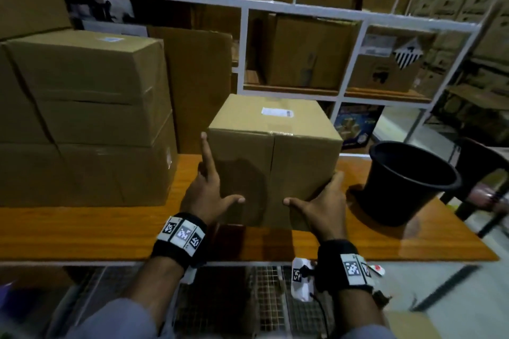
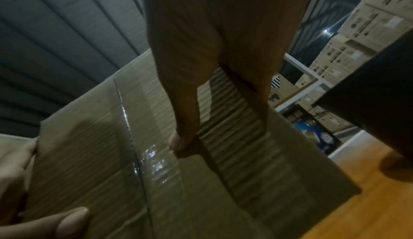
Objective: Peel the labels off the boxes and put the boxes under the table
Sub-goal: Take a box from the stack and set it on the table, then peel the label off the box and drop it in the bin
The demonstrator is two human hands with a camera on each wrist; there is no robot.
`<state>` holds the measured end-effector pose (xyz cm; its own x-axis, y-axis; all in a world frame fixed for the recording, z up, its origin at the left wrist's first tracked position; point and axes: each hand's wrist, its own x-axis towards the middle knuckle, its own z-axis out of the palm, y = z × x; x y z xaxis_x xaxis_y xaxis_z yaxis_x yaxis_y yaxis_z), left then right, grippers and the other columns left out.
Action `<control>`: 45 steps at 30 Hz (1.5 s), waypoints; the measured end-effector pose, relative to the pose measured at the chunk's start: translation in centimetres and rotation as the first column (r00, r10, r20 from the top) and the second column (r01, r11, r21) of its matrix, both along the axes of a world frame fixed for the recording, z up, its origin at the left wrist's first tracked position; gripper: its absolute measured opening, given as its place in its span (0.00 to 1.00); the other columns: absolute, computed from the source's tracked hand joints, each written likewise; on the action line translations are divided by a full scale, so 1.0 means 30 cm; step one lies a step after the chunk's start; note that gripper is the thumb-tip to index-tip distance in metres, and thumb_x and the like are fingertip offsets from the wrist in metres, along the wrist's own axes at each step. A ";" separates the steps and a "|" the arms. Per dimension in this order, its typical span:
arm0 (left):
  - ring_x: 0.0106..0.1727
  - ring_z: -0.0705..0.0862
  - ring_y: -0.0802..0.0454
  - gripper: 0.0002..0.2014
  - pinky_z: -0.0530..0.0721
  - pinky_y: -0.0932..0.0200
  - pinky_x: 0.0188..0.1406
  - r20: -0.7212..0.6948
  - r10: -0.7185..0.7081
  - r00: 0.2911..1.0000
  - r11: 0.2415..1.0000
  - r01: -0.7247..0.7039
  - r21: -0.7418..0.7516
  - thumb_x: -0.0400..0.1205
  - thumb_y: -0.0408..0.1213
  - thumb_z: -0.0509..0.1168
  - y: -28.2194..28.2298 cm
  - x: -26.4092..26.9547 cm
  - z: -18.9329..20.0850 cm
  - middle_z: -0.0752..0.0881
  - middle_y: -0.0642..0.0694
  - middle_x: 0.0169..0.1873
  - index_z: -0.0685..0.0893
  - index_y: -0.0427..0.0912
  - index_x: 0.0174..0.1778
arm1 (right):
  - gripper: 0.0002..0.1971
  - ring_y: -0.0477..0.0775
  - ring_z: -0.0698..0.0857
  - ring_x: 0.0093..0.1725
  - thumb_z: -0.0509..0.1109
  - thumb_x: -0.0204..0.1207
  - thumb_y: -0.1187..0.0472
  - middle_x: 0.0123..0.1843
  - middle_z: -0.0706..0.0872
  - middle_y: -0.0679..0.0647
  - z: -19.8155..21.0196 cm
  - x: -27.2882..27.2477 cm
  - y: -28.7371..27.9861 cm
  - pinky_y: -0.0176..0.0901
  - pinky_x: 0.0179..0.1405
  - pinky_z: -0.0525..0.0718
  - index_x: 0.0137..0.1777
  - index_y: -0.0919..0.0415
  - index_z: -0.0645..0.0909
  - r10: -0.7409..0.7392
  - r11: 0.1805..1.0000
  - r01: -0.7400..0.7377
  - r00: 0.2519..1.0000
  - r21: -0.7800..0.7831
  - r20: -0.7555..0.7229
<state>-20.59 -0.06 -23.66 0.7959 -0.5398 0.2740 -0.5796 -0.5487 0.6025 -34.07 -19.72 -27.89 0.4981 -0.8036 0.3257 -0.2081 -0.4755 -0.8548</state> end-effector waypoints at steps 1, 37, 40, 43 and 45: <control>0.86 0.64 0.34 0.71 0.60 0.47 0.81 0.003 -0.004 1.000 1.000 0.004 0.019 0.73 0.49 0.84 -0.003 0.012 -0.029 0.52 0.30 0.90 0.27 0.46 0.87 | 0.50 0.52 0.79 0.67 0.96 0.52 0.60 0.64 0.78 0.47 -0.028 0.002 0.005 0.48 0.60 0.84 0.68 0.52 0.65 -0.003 1.000 0.003 1.000 0.010 -0.005; 0.81 0.71 0.44 0.30 0.79 0.39 0.72 0.170 -0.090 0.981 0.980 0.118 -0.162 0.88 0.65 0.51 -0.095 0.434 -0.297 0.69 0.47 0.85 0.79 0.53 0.78 | 0.39 0.60 0.70 0.83 0.58 0.80 0.24 0.84 0.71 0.56 -0.099 0.292 0.039 0.68 0.79 0.74 0.83 0.48 0.73 -0.191 0.969 0.154 0.964 -0.192 -0.187; 0.83 0.69 0.43 0.28 0.74 0.38 0.77 0.061 -0.134 0.989 0.991 0.135 -0.015 0.89 0.63 0.55 -0.156 0.485 -0.238 0.73 0.47 0.83 0.79 0.52 0.78 | 0.35 0.61 0.70 0.81 0.61 0.79 0.24 0.79 0.78 0.53 -0.043 0.352 0.000 0.69 0.80 0.66 0.76 0.46 0.81 -0.256 0.919 0.100 0.886 -0.381 -0.386; 0.85 0.67 0.41 0.28 0.71 0.35 0.81 -0.061 -0.125 0.990 0.977 0.133 0.164 0.89 0.62 0.58 -0.197 0.528 -0.224 0.65 0.48 0.88 0.72 0.54 0.83 | 0.35 0.65 0.65 0.85 0.67 0.77 0.27 0.83 0.75 0.56 0.000 0.406 -0.030 0.68 0.83 0.61 0.80 0.44 0.77 -0.225 0.929 -0.004 0.786 -0.369 -0.576; 0.85 0.67 0.39 0.29 0.73 0.34 0.80 -0.118 -0.132 0.984 0.967 0.154 0.204 0.89 0.60 0.58 -0.217 0.546 -0.227 0.57 0.50 0.91 0.67 0.56 0.86 | 0.40 0.73 0.57 0.89 0.66 0.77 0.26 0.89 0.64 0.63 0.008 0.429 -0.049 0.72 0.86 0.56 0.86 0.42 0.68 -0.190 0.960 -0.021 0.682 -0.278 -0.706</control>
<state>-4.22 -6.58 -30.45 0.7241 -0.6869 0.0618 -0.6022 -0.5861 0.5420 -21.21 -21.17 -27.65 0.5947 -0.7996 0.0835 -0.7569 -0.5918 -0.2772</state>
